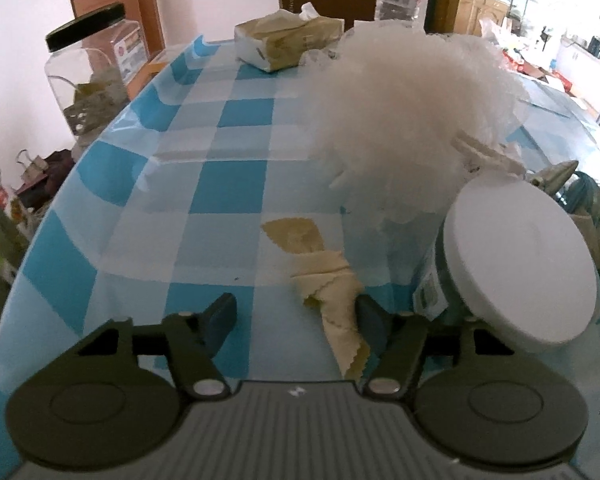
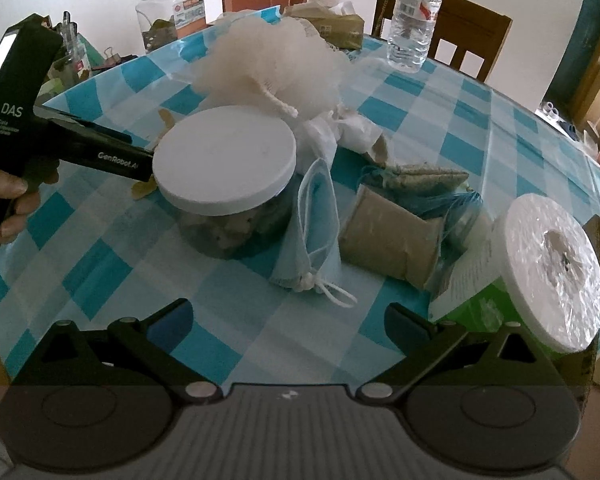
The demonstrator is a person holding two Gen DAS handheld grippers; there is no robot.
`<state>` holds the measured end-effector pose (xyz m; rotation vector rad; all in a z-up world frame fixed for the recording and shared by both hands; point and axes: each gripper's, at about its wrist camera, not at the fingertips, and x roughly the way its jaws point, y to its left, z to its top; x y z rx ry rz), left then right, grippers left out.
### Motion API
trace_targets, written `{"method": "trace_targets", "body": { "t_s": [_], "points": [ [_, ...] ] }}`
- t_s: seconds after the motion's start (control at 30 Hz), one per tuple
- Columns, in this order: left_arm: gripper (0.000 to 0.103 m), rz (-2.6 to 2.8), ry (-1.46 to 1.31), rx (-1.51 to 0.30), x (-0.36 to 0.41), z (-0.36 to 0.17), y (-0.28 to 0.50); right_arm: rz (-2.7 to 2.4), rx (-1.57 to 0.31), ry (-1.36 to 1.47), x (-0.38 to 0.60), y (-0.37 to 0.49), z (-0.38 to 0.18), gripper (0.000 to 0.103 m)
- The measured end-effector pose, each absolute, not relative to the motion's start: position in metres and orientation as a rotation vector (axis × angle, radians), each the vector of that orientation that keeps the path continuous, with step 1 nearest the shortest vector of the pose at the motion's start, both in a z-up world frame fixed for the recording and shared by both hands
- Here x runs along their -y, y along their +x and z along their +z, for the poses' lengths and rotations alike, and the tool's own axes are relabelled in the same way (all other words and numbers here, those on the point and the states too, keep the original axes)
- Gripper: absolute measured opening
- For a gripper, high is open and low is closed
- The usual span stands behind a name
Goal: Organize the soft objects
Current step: 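Move the left gripper to the beige cloth strip and grasp it, then grasp the second light-blue face mask with the right gripper while the left holds the strip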
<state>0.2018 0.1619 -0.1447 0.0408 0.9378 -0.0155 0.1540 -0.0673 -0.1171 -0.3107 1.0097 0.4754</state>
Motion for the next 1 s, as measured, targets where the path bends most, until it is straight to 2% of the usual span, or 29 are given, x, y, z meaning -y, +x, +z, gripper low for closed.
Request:
{"method": "trace_targets", "body": {
  "t_s": [0.17, 0.3, 0.63, 0.83, 0.87, 0.9, 1.0],
  "points": [
    [0.05, -0.041, 0.034, -0.931, -0.16, -0.147, 0.208, 0.478, -1.008, -0.331, 0.064, 0.157, -0.12, 0.1],
    [0.05, -0.055, 0.039, -0.922, -0.16, -0.147, 0.213, 0.476, -0.997, -0.367, 0.059, 0.162, -0.124, 0.087],
    [0.048, -0.061, 0.031, -0.92, -0.162, -0.147, 0.219, 0.485, -0.964, -0.408, 0.048, 0.191, -0.134, 0.07],
    [0.044, -0.058, 0.028, -0.919, -0.163, -0.147, 0.22, 0.48, -0.991, -0.381, 0.048, 0.205, -0.142, 0.038],
    [0.041, -0.06, 0.027, -0.918, -0.162, -0.147, 0.22, 0.474, -0.994, -0.38, 0.048, 0.205, -0.143, 0.029],
    [0.037, -0.063, 0.023, -0.918, -0.162, -0.146, 0.22, 0.475, -0.999, -0.378, 0.048, 0.205, -0.143, 0.027],
    [0.034, -0.075, 0.011, -0.921, -0.162, -0.145, 0.22, 0.469, -0.998, -0.377, 0.049, 0.203, -0.142, 0.023]
  ]
}}
